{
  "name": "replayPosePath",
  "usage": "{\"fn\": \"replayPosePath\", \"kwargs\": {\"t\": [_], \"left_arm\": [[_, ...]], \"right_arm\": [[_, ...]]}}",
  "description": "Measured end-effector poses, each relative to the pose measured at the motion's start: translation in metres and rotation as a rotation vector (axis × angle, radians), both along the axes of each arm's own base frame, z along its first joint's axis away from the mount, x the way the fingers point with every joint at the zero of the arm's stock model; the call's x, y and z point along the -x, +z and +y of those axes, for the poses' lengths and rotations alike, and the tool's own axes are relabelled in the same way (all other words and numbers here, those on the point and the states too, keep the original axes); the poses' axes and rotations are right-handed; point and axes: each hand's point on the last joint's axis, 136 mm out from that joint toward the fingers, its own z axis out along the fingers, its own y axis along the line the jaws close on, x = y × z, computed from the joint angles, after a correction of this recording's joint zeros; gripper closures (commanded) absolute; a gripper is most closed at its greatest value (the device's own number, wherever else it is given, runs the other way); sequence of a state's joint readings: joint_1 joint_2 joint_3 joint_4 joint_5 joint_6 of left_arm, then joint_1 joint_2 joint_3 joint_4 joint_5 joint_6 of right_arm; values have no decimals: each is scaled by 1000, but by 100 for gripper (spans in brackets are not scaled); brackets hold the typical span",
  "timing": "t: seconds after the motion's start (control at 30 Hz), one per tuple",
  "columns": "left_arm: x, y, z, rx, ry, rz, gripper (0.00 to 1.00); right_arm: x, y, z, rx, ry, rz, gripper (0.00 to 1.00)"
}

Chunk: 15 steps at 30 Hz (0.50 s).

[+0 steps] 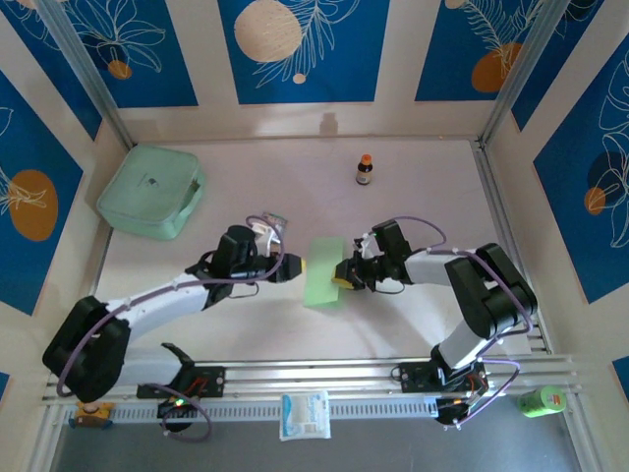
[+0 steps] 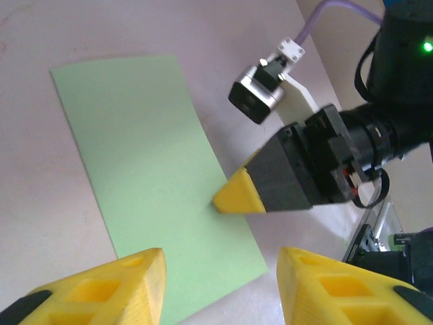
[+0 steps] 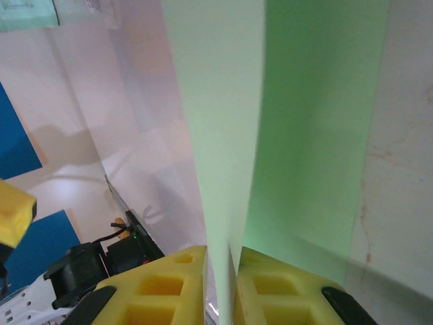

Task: Fold a paper plane with a square sheet of paper (pick it up from the middle)
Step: Fold the triangle a second time at the center of the table.

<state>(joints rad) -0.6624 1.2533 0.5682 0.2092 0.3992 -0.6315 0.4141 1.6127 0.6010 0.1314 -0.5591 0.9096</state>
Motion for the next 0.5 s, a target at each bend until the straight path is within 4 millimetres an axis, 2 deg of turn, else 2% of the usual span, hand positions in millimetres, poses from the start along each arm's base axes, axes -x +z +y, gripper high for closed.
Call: {"fn": "replayPosePath", "kwargs": {"t": [0.2, 0.33, 0.5], "left_arm": [[30, -5, -18, -115, -82, -144, 50], [43, -21, -25, -274, -138, -230, 40], [47, -29, -44, -462, -206, -343, 27]], "right_arm": [[0, -2, -2, -8, 9, 7, 90], [-1, -2, -2, -8, 8, 8, 91], [-1, -2, -3, -6, 4, 12, 91]]}}
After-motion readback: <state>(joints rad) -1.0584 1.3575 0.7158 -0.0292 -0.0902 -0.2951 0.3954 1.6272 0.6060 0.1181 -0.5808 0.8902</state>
